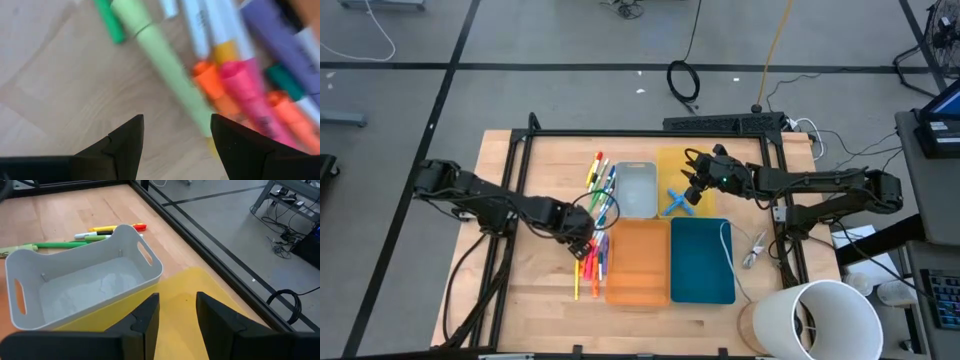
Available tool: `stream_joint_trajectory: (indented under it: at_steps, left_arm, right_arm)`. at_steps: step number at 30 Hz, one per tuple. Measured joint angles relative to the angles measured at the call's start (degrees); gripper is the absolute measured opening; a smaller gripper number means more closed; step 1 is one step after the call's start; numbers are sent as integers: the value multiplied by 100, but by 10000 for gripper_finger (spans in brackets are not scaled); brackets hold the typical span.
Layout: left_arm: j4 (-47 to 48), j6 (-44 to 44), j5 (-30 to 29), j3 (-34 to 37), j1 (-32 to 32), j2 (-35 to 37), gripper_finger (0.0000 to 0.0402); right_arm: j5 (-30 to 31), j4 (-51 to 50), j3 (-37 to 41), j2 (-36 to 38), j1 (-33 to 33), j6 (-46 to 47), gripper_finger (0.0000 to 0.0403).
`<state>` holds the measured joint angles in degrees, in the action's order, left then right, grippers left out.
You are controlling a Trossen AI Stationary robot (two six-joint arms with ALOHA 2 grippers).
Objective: Pick & Place Markers
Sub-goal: Put the green highlighter pen into the yellow bin
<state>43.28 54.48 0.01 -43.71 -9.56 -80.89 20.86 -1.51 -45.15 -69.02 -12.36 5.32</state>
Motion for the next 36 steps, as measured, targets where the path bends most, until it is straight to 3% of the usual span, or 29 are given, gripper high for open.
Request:
stream_joint_trajectory:
  at_steps: [6, 18, 26, 30, 36]
  left_arm:
    - [253, 309, -480, -498, -149, -365, 234]
    - [746, 147, -453, -627, 203, -1263, 234]
    - [998, 46, -345, -697, 242, -1204, 234]
    - [1515, 183, -618, -967, 218, -1187, 234]
    - [1504, 90, -823, -1453, -53, -1188, 234]
  right_arm:
    - [0, -1, 0, -1, 2, 0, 116]
    - [-4, -1, 0, -2, 4, 0, 116]
    - [-7, -3, 2, -2, 4, 1, 116]
    - [-7, -1, 2, -2, 4, 2, 116]
    - [-7, -1, 2, -2, 4, 2, 114]
